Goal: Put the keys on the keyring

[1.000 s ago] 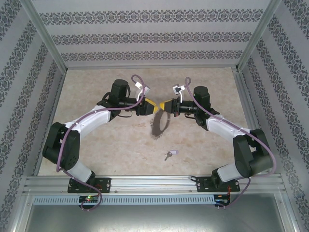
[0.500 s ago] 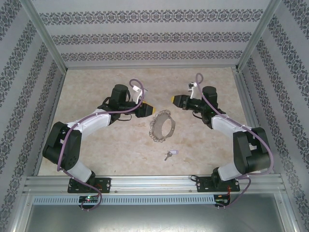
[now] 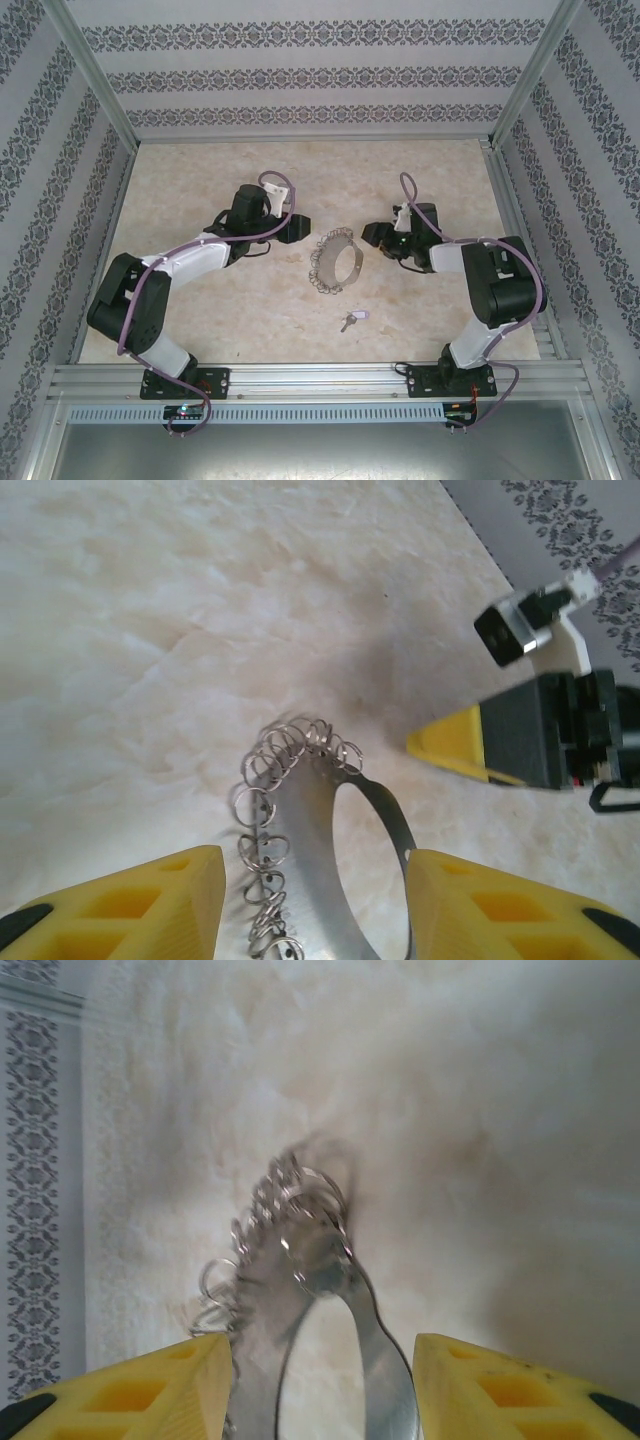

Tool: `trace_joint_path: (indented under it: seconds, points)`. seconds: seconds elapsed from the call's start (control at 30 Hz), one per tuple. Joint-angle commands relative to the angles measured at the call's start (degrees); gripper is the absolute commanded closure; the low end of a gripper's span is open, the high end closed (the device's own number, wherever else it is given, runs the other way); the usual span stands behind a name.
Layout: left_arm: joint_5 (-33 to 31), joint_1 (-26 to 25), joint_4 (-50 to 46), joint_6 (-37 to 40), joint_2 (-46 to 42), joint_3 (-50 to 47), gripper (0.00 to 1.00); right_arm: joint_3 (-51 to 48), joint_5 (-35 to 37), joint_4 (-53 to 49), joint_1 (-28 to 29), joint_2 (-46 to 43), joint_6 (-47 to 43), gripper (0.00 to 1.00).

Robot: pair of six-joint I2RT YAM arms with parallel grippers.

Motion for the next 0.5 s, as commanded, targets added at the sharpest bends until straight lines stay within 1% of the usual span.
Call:
trace_joint_path:
  seconds: [0.0,0.27,0.47]
  points:
    - [-2.9,-0.3,-1.0,-0.8,-3.5,-0.3,0.48,-2.0,2.3,-0.4,1.6,0.1,2.4,0.49]
    - [-5.0,-0.3,-4.0,0.3,-7.0,-0.2,0.46,-4.2,6.0,-2.9,7.3,-0.2,6.7,0.53]
    - [-6.5,-0.3,-8.3,2.2,-9.5,1.1,0.44,-3.7,10.0,-5.9,15.3,-0.9,11.4,0.57]
